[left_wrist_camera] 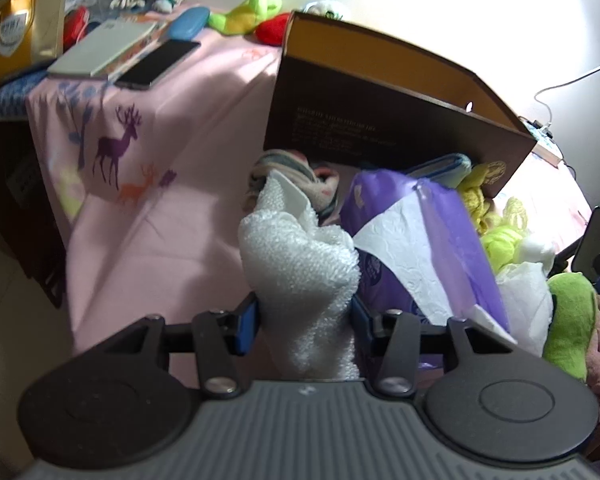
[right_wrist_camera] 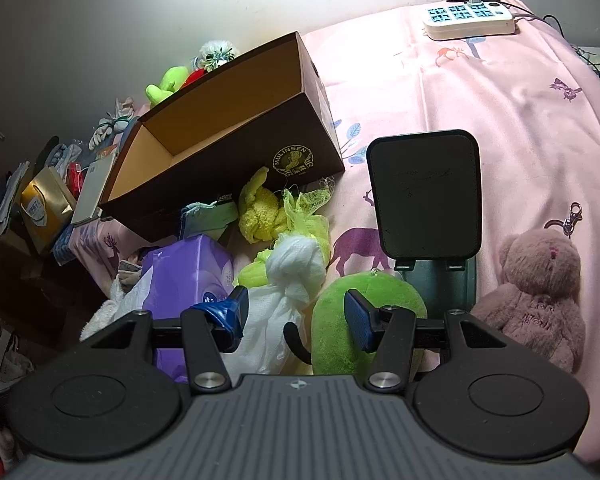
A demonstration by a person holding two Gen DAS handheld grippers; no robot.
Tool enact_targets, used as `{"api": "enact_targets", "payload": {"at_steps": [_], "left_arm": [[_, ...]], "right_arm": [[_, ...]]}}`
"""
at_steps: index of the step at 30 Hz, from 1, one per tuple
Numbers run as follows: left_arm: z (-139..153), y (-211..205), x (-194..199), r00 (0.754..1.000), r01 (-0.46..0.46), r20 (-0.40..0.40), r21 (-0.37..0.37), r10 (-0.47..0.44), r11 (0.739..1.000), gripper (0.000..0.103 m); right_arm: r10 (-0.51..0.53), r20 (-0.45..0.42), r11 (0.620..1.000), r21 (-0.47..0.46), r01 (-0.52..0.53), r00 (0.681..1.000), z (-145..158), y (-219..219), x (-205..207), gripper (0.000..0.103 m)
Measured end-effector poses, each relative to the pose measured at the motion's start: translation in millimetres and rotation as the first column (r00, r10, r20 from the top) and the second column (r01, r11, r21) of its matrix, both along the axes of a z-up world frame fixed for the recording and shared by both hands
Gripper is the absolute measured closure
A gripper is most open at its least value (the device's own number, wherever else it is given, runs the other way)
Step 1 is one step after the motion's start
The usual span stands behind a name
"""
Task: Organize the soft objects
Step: 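Grasp the white mesh bath puff with the left gripper, then carry the bath puff into the brown box and open the left gripper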
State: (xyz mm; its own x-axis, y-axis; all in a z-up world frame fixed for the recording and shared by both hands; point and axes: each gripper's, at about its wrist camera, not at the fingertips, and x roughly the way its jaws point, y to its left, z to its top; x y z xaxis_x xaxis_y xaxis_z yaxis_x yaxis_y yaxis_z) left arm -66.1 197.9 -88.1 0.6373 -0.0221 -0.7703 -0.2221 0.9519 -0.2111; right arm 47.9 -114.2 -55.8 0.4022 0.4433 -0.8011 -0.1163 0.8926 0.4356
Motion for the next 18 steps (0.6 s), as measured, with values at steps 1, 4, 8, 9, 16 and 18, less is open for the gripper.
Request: {"api": "enact_targets", "payload": {"at_steps": [1, 4, 8, 9, 16, 18], "left_arm": [[7, 2, -2, 1.000, 0.009, 0.015, 0.003, -0.009, 1.000, 0.054], [33, 6, -5, 0.997, 0.035, 0.073, 0.018, -0.036, 0.999, 0.054], [67, 10, 12, 0.983, 0.065, 0.170, 0.036, -0.070, 0.997, 0.054], [74, 11, 21, 0.978, 0.074, 0.192, 0.039, -0.080, 0.997, 0.054], [105, -1, 110, 0.947, 0.146, 0.274, 0.100, -0.168, 0.984, 0.054], [106, -5, 140, 0.948, 0.153, 0.262, 0.129, -0.183, 0.980, 0.054]], "right_arm": [[0.001, -0.001, 1.000, 0.001, -0.001, 1.000, 0, 1, 0, 0.066], [0.002, 0.006, 1.000, 0.000, -0.002, 1.000, 1, 5, 0, 0.066], [-0.016, 0.009, 1.000, -0.006, 0.016, 1.000, 2, 7, 0, 0.066], [-0.025, 0.009, 1.000, -0.007, 0.025, 1.000, 2, 7, 0, 0.066], [-0.137, 0.024, 0.990, -0.028, 0.137, 0.990, 6, -9, -4, 0.066], [-0.173, 0.029, 0.984, -0.031, 0.174, 0.984, 6, -15, -6, 0.066]]}}
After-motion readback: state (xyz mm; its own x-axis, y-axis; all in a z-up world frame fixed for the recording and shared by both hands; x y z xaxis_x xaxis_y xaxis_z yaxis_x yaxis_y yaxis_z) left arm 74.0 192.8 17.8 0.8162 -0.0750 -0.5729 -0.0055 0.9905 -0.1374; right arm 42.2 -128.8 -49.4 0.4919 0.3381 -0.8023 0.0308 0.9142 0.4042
